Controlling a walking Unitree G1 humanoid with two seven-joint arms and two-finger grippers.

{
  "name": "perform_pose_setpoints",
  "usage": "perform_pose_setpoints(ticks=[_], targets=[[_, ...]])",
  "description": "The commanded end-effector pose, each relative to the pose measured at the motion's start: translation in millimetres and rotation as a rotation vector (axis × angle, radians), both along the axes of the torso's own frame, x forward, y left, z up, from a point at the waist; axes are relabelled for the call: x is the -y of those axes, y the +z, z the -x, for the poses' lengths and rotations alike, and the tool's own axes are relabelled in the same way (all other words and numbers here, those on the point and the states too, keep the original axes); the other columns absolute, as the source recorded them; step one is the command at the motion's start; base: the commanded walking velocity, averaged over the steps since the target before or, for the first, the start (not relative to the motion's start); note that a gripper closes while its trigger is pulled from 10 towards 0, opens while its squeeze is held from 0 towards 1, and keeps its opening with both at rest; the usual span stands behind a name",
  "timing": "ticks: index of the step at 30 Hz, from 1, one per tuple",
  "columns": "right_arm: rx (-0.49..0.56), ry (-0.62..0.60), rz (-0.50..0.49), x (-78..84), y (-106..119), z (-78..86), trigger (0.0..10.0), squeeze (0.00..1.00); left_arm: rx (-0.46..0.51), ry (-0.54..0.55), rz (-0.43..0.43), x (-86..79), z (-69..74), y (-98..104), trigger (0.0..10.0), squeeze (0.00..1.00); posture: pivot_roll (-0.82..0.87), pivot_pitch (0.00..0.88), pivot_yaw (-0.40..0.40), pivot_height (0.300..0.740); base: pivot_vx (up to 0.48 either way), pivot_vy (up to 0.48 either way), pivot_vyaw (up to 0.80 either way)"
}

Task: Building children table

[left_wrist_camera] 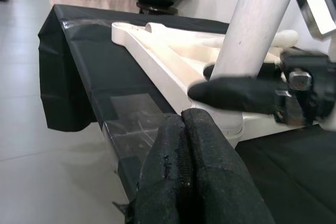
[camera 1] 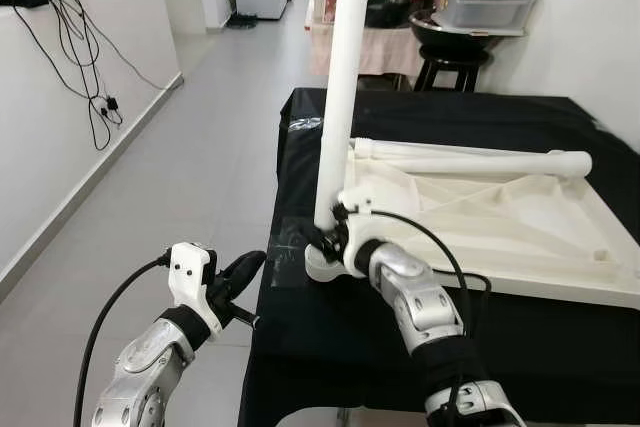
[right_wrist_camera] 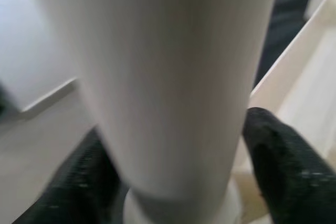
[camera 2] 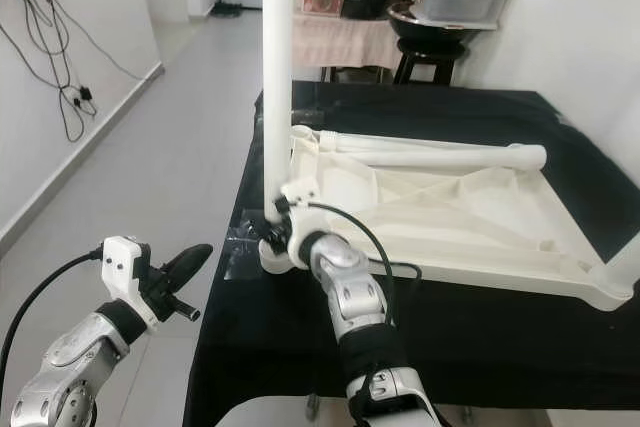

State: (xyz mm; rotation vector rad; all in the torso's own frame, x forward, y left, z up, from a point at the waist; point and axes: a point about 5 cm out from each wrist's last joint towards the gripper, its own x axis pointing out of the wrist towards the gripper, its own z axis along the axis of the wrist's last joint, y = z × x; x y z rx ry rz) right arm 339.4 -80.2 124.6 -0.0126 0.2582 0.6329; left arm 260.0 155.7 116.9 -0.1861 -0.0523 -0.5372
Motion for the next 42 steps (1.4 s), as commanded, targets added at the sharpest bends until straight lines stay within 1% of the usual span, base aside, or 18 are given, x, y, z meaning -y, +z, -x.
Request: perform_pose_setpoints(ticks=[1,4,5,9,15,16,17,18,19,26,29,35,36,38,39,40,41,42], targets=[[0.049,0.091,-0.045,-8.5,19.0,-1.4,10.0,1.00,-0.007,-0.004,-0.001,0.4,-1.0,-1.7,10.0,0.00,0.00,0.000,-0.034,0.740,0.000,0.000,0.00],[0.102,0.390,-0.082,-6.9,46.2,-9.3,10.0,0.97,-0.006,-0.007,0.000,2.3,-1.5,-1.8,10.0,0.00,0.02,0.000,-0.045,0.740,0.000,0.000,0.00],[0.103,0.476,-0.097,-4.4,51.2,-10.5,10.0,0.00,-0.006,-0.006,0.001,2.6,-1.4,-1.9,10.0,0.00,0.02,0.000,-0.047,0.740,0.000,0.000,0.00],[0.111,0.580,-0.102,2.7,60.2,-20.0,10.0,0.00,-0.006,-0.005,0.003,3.5,-1.0,-2.3,10.0,0.00,0.03,0.000,-0.053,0.740,0.000,0.000,0.00],[0.072,0.603,-0.090,7.1,63.2,-30.0,10.0,0.00,-0.007,-0.006,0.004,4.6,0.8,-2.3,10.0,0.00,0.05,0.000,-0.060,0.740,0.000,0.000,0.00],[0.061,0.603,-0.087,8.2,63.0,-31.5,8.7,0.00,-0.007,-0.006,0.005,4.9,1.5,-2.3,10.0,0.00,0.05,0.000,-0.061,0.740,0.000,0.000,0.00],[0.061,0.603,-0.087,8.2,63.0,-31.5,8.7,0.00,-0.007,-0.006,0.005,4.9,1.5,-2.3,10.0,0.00,0.05,0.000,-0.061,0.740,0.000,0.000,0.00],[0.046,0.605,-0.092,9.6,62.3,-32.2,2.9,0.00,-0.007,-0.006,0.006,5.2,2.1,-2.4,10.0,0.00,0.05,0.000,-0.062,0.740,0.000,0.000,0.00],[0.036,0.597,-0.091,12.0,61.0,-32.9,0.0,0.00,-0.007,-0.006,0.007,5.7,2.5,-2.3,10.0,0.00,0.05,0.000,-0.064,0.740,0.000,0.000,0.00],[0.027,0.559,-0.097,23.3,54.3,-33.8,0.0,0.00,-0.005,-0.006,0.011,7.2,3.7,-1.9,10.0,0.00,0.04,0.000,-0.063,0.740,0.000,0.000,0.00],[0.039,0.481,-0.083,39.1,44.1,-30.1,0.0,0.00,-0.004,-0.007,0.014,8.0,4.5,-2.1,10.0,0.00,0.03,0.000,-0.065,0.740,0.000,0.000,0.00],[0.007,0.375,-0.075,46.3,31.8,-25.1,0.0,0.00,-0.002,-0.006,0.016,7.1,5.7,-1.5,10.0,0.00,0.01,0.000,-0.073,0.740,0.000,0.000,0.00],[-0.021,0.189,-0.066,42.4,17.6,-18.5,0.0,0.00,-0.001,-0.006,0.017,6.2,6.6,-1.1,10.0,0.00,0.00,0.000,-0.079,0.740,0.000,0.000,0.00],[-0.021,0.189,-0.066,42.4,17.6,-18.5,0.0,0.00,-0.001,-0.006,0.017,6.2,6.6,-1.1,10.0,0.00,0.00,0.000,-0.079,0.740,0.000,0.000,0.00],[0.063,0.078,0.077,27.0,10.4,0.5,0.0,0.00,-0.001,-0.007,0.017,5.1,7.1,-0.7,10.0,0.00,-0.02,0.000,-0.071,0.740,0.000,0.000,0.00],[0.063,0.078,0.077,27.0,10.4,0.5,0.0,0.00,-0.001,-0.007,0.017,5.1,7.1,-0.7,10.0,0.00,-0.02,0.000,-0.071,0.740,0.000,0.000,0.00],[0.150,-0.002,0.155,16.3,12.5,15.9,0.0,0.00,-0.001,-0.008,0.017,4.1,7.1,-0.7,10.0,0.00,-0.02,0.000,-0.068,0.740,0.000,0.000,0.00],[0.083,-0.083,0.148,15.6,-0.5,18.2,0.0,0.00,-0.002,-0.011,0.017,4.6,6.7,-0.5,10.0,0.00,-0.02,0.000,-0.063,0.740,0.000,0.000,0.00]])
